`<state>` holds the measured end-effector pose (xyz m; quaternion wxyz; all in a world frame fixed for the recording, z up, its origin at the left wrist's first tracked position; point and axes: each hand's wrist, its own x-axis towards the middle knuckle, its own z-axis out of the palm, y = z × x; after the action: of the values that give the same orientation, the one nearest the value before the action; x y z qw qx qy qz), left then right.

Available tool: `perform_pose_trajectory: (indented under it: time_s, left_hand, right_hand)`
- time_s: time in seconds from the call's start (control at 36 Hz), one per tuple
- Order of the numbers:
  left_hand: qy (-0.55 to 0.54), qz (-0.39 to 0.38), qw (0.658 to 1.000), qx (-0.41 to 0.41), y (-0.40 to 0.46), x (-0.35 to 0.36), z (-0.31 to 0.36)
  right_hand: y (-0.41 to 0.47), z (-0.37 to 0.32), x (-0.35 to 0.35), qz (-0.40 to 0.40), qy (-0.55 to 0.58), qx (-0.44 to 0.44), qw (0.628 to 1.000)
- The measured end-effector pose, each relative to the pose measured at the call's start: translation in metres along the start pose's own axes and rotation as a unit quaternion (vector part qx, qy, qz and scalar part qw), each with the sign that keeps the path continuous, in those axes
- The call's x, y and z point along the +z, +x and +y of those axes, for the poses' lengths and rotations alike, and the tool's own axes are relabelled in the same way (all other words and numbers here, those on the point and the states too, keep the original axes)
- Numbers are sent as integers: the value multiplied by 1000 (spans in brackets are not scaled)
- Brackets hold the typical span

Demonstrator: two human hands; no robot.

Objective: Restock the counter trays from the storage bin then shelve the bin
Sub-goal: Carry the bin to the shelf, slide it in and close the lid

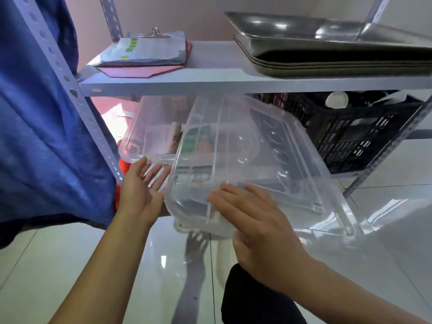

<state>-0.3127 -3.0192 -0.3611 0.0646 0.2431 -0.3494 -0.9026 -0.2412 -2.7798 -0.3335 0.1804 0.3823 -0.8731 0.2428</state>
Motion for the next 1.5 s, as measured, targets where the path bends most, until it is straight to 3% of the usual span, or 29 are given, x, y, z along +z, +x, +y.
perform_pose_trajectory:
  time_s: [0.14,0.28,0.47,0.56,0.61,0.67,0.72,0.78,0.86,0.94,1.0,1.08,1.28,1.5]
  left_hand:
    - [-26,-8,1000,-9,6,-13,3]
    - [-90,-28,995,-30,12,-26,1]
    - [-38,48,998,14,14,-39,15]
    - [22,85,994,61,12,-41,22]
    - [84,98,986,107,12,-42,23]
    - [158,83,971,159,13,-44,23]
    - [232,59,949,207,16,-47,24]
    - [290,44,928,228,18,-51,25]
    - [318,2,920,228,21,-53,25]
    - [299,-40,927,224,24,-51,24]
    - [266,-38,938,220,28,-51,23]
    - [222,-31,949,222,33,-49,23]
    - [189,-3,956,225,38,-47,27]
    - [188,5,957,221,42,-38,26]
  right_hand:
    - [30,14,5,-121,-73,-29,990]
    - [72,34,28,-138,-71,9,988]
    - [120,40,76,-122,-57,20,991]
    - [130,36,77,-120,11,19,993]
    - [128,36,67,-83,60,33,994]
    - [118,44,52,21,94,47,994]
    - [102,65,36,155,92,76,981]
    - [81,93,21,241,57,180,952]
    - [57,127,8,245,139,387,878]
    - [46,139,13,233,316,453,800]
    - [41,136,23,239,353,455,782]
    - [37,126,35,231,366,391,812]
    - [56,127,49,236,423,356,799]
    - [62,148,44,260,479,375,750]
